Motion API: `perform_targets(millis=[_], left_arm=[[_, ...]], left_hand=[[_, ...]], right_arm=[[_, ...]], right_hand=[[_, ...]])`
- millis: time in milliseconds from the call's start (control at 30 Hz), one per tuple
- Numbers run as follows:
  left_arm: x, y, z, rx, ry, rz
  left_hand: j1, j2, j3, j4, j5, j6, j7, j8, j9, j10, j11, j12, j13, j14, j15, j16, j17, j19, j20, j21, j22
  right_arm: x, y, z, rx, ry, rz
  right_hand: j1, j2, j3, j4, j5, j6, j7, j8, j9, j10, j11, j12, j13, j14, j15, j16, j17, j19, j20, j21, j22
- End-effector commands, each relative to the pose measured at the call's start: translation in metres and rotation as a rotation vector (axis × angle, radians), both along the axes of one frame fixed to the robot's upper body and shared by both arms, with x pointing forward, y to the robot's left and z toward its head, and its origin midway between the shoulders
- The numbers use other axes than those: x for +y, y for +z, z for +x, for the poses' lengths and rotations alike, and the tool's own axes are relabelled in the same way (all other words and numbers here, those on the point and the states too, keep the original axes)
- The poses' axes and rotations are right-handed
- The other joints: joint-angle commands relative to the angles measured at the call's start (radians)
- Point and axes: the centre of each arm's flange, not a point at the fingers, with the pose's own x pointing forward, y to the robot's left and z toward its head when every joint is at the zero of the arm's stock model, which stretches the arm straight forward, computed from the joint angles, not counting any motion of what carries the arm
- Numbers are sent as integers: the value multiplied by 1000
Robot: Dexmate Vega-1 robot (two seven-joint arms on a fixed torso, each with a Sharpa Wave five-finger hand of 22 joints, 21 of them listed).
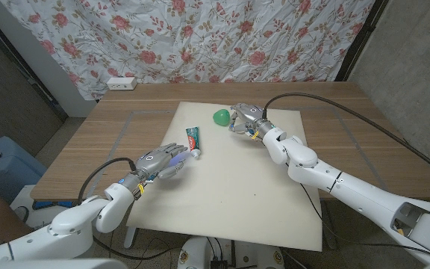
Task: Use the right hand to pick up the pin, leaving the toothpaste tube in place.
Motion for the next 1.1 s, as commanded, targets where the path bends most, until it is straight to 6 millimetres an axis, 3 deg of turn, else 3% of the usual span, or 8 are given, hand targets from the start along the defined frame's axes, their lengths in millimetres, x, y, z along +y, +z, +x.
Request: perform_targets(millis=[33, 867, 1100], left_arm=[[4, -18, 0, 33, 14, 6], [1, -31, 2, 69, 23, -5], [1, -31, 2, 83, 30, -15]], left_hand=[[-4, 93, 0, 1, 3, 10, -4, 3, 2, 2, 3, 0, 2, 9, -105, 3, 2, 4, -134, 4, 4], [1, 96, 3, -4, 4, -2, 3, -4, 2, -3, 12, -4, 2, 24, -112, 7, 0, 4, -124, 5, 3], [3, 94, 4, -8, 4, -16, 24, -7, 2, -3, 20, -5, 2, 36, -111, 8, -1, 14, -124, 9, 3]], right_arm=[[4, -2, -2, -8, 0, -5], [8, -2, -6, -20, 19, -6], [7, -4, -6, -20, 24, -3]], right_hand=[[2, 12, -3, 3, 0, 16, -7, 1, 3, 10, -5, 0, 2, 6, -4, -1, 5, 6, 3, -3, 3], [3, 12, -6, 2, -1, 18, -7, -2, 0, 14, -6, -1, 2, 9, -7, 0, 6, 7, 5, -3, 3], [3, 12, -6, 2, -1, 19, -7, -2, -1, 16, -7, -1, 2, 10, -7, 0, 6, 7, 6, -3, 3]])
